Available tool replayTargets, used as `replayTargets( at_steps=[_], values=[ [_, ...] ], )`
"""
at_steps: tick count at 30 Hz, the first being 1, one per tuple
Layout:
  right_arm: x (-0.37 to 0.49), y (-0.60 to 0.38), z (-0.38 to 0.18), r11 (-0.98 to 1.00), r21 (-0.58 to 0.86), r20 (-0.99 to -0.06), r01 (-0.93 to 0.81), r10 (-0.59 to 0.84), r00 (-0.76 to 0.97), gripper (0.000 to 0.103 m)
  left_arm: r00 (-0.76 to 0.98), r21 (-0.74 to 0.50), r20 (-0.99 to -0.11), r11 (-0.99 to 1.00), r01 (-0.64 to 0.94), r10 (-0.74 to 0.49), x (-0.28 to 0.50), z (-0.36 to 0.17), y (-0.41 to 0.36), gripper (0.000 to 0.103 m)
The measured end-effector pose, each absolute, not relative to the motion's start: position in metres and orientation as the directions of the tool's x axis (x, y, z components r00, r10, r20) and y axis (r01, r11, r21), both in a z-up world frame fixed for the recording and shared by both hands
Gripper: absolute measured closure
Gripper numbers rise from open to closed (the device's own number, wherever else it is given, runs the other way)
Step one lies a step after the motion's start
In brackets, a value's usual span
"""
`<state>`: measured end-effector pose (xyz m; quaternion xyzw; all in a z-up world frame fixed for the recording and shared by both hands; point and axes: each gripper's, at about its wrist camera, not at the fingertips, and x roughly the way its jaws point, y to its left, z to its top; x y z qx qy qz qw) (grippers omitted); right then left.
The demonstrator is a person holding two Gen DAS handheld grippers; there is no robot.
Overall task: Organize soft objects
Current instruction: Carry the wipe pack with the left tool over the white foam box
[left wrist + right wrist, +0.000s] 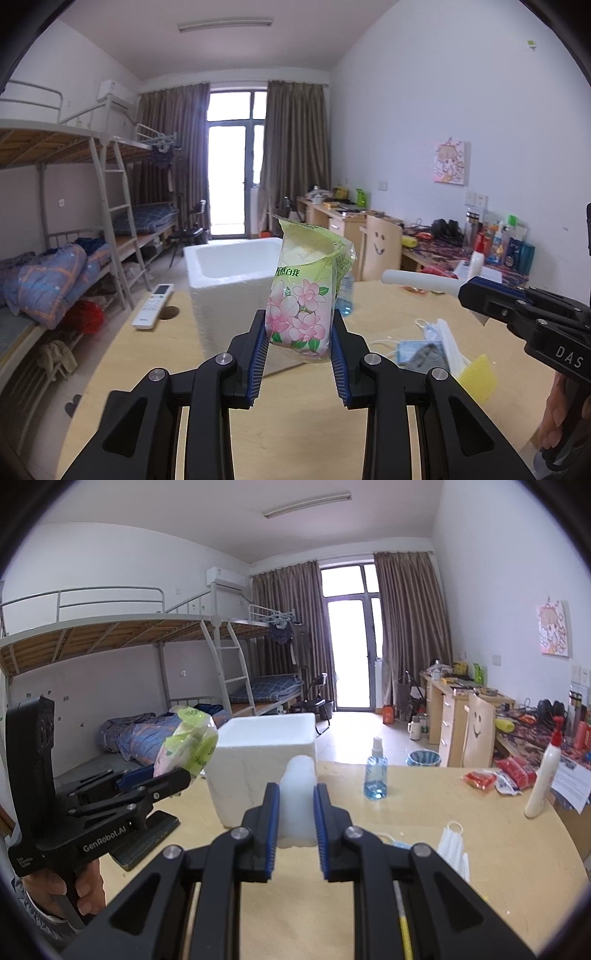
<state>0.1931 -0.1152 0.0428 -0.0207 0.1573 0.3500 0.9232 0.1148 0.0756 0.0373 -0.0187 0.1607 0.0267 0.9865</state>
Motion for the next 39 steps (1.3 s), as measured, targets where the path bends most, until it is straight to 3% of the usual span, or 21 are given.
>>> replayTargets(
  at_steps=[13,39],
  values=[
    [0.204,-0.084,0.049,0.702,0.069,-0.305,-0.709,0.691,0.655,0.081,0.936,-0.020,-0.309,0.983,-0.184,0.169,0.110,0.046,0.103,0.070],
    [0.233,-0.052,0.089,0.691,0.033,-0.292,-0.722,0.697,0.655,0.081,0.918,-0.043,-0.355,0.978,-0.206,0.177,0.159,0.075,0.133,0.070]
  ],
)
